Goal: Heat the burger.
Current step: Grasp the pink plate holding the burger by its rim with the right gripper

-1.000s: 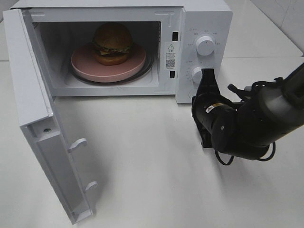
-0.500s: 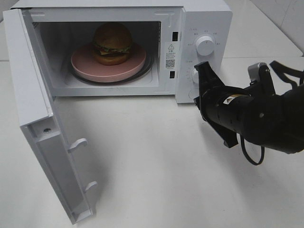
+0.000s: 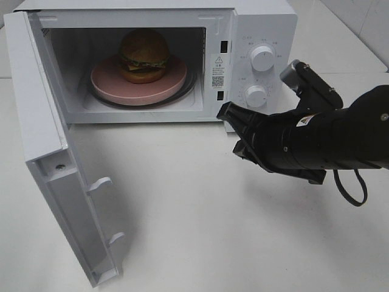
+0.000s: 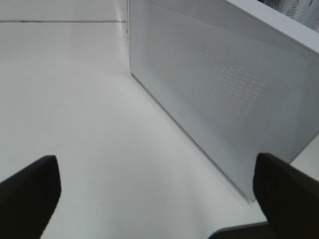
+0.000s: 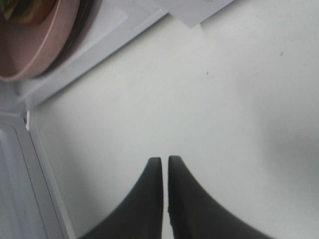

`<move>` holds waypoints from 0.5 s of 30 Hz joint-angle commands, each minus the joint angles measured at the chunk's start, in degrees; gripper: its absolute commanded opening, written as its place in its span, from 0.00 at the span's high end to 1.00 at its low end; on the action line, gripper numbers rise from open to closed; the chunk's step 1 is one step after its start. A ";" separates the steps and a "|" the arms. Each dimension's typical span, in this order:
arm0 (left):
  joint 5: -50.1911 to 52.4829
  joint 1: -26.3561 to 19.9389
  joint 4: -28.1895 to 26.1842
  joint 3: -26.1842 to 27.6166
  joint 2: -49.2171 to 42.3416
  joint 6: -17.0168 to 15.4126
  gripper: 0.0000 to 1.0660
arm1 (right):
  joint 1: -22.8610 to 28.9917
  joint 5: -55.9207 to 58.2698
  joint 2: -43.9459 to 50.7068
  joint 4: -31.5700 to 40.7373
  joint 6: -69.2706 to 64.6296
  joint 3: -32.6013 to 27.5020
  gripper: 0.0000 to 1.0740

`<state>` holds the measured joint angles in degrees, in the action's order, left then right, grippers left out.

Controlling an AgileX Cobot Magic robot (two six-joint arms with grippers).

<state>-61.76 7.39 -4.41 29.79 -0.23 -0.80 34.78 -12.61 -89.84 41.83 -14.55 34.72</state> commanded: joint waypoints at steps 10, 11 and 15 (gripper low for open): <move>0.52 -0.11 -0.29 -0.11 -1.09 -0.17 0.08 | -0.11 22.80 2.52 -12.83 10.08 2.86 0.96; 0.52 -0.11 -0.29 -0.11 -1.09 -0.17 0.08 | -0.11 22.80 2.52 -12.83 10.08 2.86 0.96; 0.52 -0.11 -0.29 -0.11 -1.09 -0.17 0.08 | -0.11 33.80 2.52 -23.20 10.14 8.31 0.96</move>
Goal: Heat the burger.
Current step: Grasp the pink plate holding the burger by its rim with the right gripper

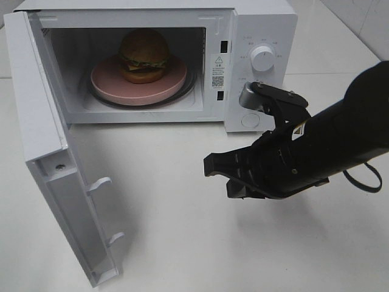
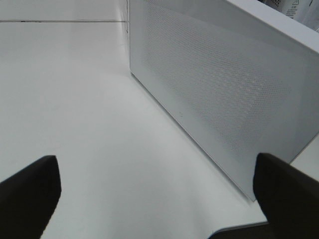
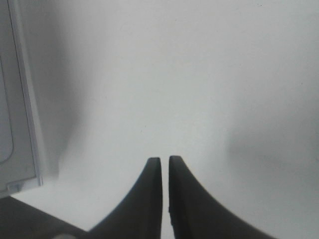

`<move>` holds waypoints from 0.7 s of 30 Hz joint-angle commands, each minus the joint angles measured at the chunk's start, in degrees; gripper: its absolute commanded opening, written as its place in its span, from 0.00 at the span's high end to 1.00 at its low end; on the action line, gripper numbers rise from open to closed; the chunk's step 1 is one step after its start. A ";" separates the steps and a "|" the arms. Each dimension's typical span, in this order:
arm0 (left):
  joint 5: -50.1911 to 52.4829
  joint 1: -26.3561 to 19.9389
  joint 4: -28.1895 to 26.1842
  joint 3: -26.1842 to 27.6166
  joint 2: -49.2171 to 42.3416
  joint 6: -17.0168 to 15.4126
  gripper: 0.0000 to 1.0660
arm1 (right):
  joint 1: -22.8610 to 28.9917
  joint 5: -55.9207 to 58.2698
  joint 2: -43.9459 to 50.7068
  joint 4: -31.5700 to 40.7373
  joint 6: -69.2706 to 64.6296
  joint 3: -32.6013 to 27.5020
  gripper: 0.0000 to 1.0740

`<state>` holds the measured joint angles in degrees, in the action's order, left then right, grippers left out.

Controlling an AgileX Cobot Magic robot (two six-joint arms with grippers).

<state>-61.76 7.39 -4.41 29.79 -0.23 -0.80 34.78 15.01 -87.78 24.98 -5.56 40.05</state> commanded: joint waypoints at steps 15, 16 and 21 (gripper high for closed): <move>0.52 -0.11 -0.29 -0.11 -1.09 -0.17 0.08 | -0.11 31.40 0.46 -26.01 23.09 21.31 0.92; 0.52 -0.11 -0.29 -0.11 -1.09 -0.17 0.08 | -0.11 31.51 0.46 -26.24 29.74 22.52 0.92; 0.52 -0.11 -0.29 -0.11 -1.09 -0.17 0.08 | -0.11 31.05 0.46 -26.24 47.27 23.78 0.91</move>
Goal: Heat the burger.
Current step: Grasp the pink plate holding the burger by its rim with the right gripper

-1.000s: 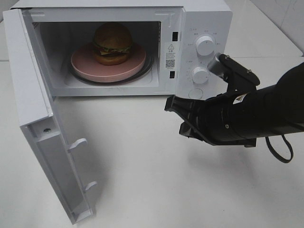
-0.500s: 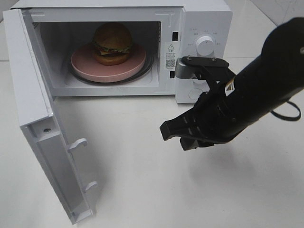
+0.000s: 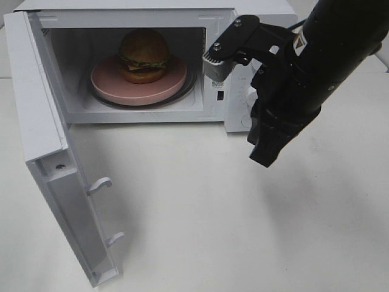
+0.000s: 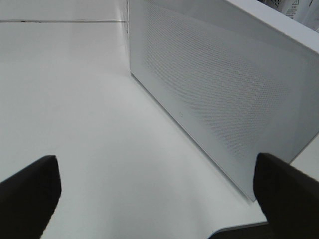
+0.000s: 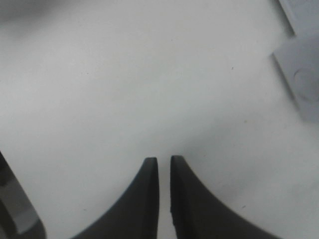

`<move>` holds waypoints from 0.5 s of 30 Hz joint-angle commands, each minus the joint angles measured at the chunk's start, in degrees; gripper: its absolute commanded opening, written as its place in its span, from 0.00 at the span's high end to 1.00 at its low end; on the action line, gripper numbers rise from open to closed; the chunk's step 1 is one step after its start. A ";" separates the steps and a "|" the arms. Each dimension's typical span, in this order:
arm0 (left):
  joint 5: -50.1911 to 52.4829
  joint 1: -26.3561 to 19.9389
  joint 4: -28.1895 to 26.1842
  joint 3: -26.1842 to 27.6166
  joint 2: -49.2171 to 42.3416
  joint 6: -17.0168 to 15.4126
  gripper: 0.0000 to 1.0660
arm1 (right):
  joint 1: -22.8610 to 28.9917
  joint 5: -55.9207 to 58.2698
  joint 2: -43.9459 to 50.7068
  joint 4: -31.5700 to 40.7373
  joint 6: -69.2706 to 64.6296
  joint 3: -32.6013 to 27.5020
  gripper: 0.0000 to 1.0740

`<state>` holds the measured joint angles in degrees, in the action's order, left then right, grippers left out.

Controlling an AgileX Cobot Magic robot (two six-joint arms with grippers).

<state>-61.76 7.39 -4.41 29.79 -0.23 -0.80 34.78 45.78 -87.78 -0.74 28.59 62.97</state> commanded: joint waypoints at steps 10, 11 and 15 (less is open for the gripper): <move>0.52 -0.11 -0.29 -0.11 -1.09 -0.17 0.08 | -0.11 -5.96 0.46 -0.52 48.99 1.26 0.89; 0.52 -0.11 -0.29 -0.11 -1.09 -0.17 0.08 | -0.11 -8.48 0.46 -0.92 52.25 1.26 0.87; 0.52 -0.11 -0.29 -0.11 -1.09 -0.17 0.08 | -0.11 -14.50 0.46 -5.44 54.20 1.26 0.76</move>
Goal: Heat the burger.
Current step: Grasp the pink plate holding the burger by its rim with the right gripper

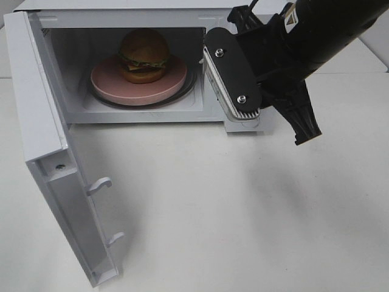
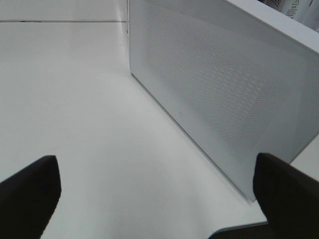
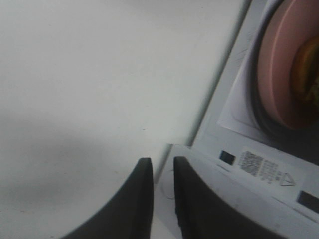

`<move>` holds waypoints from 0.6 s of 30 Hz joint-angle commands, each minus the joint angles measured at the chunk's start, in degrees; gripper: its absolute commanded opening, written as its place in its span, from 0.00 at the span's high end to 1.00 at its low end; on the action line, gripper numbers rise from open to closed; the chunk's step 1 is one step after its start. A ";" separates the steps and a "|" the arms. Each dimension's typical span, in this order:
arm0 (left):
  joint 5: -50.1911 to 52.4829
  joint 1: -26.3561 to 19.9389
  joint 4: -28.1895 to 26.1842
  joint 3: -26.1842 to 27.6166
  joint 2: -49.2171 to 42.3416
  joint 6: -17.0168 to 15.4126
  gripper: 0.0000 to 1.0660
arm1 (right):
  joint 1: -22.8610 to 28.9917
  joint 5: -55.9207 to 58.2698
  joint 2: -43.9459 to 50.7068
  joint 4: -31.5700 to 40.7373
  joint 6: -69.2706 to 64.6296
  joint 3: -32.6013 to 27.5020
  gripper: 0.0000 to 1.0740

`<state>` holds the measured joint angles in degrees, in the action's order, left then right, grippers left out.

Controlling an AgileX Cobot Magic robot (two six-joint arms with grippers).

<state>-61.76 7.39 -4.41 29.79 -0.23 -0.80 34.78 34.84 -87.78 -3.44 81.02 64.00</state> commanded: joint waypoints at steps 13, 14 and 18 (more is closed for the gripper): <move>0.52 -0.11 -0.29 -0.11 -1.09 -0.17 0.08 | -0.06 -10.54 -0.74 -4.47 -0.11 0.23 0.16; 0.52 -0.11 -0.29 -0.11 -1.09 -0.17 0.08 | -0.06 -10.60 -1.60 -5.39 -0.69 0.23 0.12; 0.52 -0.11 -0.29 -0.11 -1.09 -0.17 0.08 | -0.06 -11.12 -3.09 -6.65 -1.43 0.23 0.13</move>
<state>-61.76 7.39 -4.41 29.79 -0.23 -0.80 34.78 24.58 -90.07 -9.11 80.73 64.00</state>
